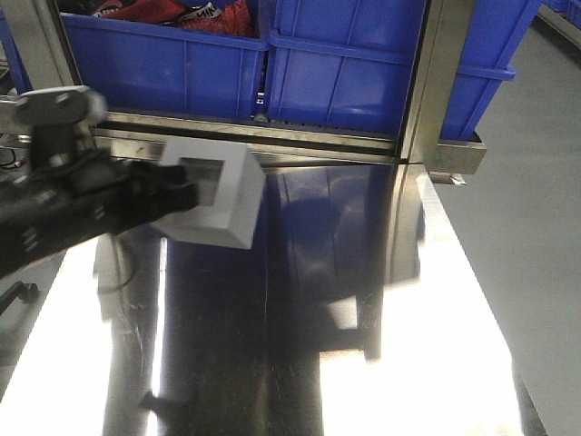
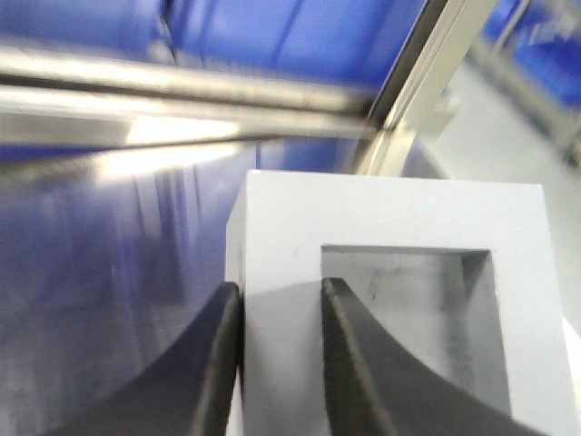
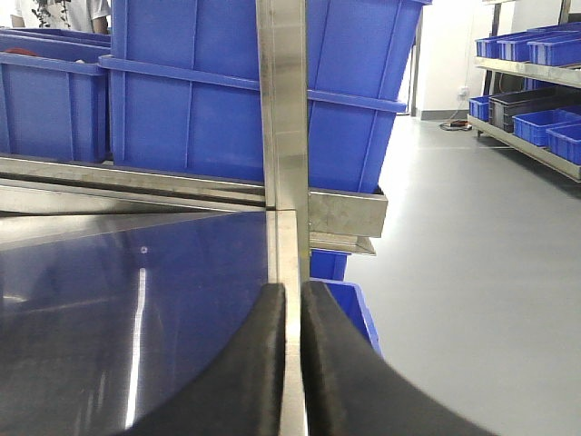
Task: Sort gray base to blue bin
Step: 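Lift the gray block with the left gripper and pull it toward the robot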
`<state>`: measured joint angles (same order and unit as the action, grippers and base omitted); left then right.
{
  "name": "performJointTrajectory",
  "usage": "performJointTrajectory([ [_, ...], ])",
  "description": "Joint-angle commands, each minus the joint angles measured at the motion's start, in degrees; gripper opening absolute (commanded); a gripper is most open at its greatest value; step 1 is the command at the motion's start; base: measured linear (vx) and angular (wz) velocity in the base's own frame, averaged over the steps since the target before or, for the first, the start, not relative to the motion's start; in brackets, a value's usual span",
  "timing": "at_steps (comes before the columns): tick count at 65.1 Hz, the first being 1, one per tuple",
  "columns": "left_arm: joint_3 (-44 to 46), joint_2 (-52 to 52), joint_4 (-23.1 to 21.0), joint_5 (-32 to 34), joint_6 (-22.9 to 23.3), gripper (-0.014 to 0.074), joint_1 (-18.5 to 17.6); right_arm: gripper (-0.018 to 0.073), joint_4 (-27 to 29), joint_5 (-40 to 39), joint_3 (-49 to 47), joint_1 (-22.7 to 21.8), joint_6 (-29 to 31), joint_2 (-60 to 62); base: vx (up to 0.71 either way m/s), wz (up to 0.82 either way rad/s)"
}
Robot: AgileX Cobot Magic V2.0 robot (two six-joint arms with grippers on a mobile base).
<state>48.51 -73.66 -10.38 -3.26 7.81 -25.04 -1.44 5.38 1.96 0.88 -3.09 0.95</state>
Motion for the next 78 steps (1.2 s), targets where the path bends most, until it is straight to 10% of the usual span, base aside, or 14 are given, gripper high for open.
performJointTrajectory([
  [1, -5.5, 9.7, -0.6, 11.5, 0.2, 0.0004, -0.4, -0.0004, -0.4, -4.4, -0.2, 0.0, 0.4, 0.5, 0.00, 0.00],
  [39, -32.7, 57.4, -0.6, 12.5, 0.2, 0.0004, -0.4, -0.0004, -0.4, -4.4, -0.2, 0.0, 0.4, 0.5, 0.00, 0.00],
  [78, -35.0, 60.0, -0.6, 12.6, 0.2, 0.0004, -0.4, -0.0004, -0.4, -4.4, -0.2, 0.0, 0.4, 0.5, 0.00, 0.00],
])
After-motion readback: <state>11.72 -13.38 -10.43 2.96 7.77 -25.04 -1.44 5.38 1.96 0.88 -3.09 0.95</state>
